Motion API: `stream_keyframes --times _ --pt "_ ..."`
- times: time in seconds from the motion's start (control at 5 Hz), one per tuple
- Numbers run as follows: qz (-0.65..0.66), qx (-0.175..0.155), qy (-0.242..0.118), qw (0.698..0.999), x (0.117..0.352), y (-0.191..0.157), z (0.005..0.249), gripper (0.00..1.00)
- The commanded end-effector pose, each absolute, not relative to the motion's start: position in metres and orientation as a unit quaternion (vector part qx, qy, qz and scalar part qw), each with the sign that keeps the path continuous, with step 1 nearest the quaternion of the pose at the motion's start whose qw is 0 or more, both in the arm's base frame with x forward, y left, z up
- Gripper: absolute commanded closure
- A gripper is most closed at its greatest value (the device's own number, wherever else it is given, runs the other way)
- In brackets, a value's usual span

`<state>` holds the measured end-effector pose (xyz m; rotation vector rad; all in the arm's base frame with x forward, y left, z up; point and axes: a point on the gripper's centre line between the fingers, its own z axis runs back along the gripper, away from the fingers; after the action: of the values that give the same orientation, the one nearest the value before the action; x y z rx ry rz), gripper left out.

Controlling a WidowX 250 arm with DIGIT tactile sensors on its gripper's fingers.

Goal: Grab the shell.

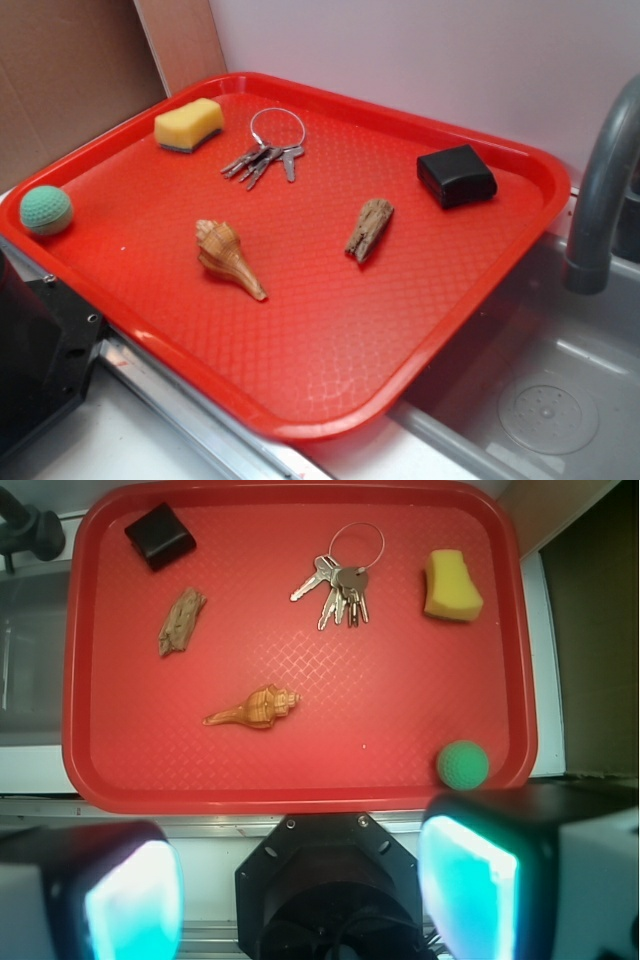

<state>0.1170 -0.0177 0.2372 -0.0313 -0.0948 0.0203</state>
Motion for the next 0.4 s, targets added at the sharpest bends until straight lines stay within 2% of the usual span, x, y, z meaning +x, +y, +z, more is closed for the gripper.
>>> stream_keyframes --times 0.0,0.2 --pt "0.010 -0.016 -0.047 0.999 0.117 -0.018 0.237 0.00" --pt "0.021 -0.001 -0.040 0.999 0.143 -0.012 0.233 0.00"
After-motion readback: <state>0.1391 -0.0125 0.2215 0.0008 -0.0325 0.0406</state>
